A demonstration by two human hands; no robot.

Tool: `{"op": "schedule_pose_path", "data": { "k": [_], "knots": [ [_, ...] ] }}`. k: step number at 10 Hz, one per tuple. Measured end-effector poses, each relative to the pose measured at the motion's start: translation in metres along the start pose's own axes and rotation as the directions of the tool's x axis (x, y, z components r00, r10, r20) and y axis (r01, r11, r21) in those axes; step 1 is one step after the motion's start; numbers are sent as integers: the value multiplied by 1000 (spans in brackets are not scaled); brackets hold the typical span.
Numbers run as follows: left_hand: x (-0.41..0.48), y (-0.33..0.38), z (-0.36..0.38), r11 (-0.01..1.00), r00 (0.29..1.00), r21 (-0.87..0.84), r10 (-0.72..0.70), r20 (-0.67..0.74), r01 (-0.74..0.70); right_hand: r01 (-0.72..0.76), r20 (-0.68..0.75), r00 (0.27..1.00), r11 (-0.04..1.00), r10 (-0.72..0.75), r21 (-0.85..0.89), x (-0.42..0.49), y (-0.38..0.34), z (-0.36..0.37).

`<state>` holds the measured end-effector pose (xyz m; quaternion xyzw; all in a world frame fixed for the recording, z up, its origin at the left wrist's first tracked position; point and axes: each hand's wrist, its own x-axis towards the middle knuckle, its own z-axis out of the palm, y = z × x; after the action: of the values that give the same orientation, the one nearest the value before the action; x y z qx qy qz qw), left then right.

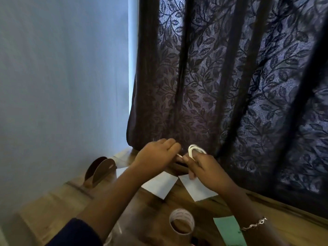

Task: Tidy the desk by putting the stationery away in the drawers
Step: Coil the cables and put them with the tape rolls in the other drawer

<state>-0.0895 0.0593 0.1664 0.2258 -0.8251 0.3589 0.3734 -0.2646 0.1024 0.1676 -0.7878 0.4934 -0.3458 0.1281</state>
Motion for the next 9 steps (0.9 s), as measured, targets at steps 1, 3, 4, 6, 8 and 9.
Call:
{"op": "schedule_pose_path", "data": {
  "k": [1,3,4,6,8,9],
  "knots": [
    [-4,2,-1,998,998,-60,-2,67,6,-240,347,935,848,71,472,-12,-6,-7],
    [-19,19,8,928,951,-226,-263,162,295,-134,103,958,-99,-268,986,-22,-5,17],
    [-30,37,11,909,938,-255,-285,197,330,45,-43,999,-292,13,955,-19,-14,16],
    [-28,39,4,938,947,-209,-231,222,277,117,-281,922,501,265,857,-17,-20,24],
    [-25,-5,-9,950,972,-302,-9,233,81,-164,-95,980,977,178,133,-17,-10,38],
    [-26,-17,-10,928,971,-369,42,237,50,-243,151,967,915,204,323,-17,-34,37]
  ]
}}
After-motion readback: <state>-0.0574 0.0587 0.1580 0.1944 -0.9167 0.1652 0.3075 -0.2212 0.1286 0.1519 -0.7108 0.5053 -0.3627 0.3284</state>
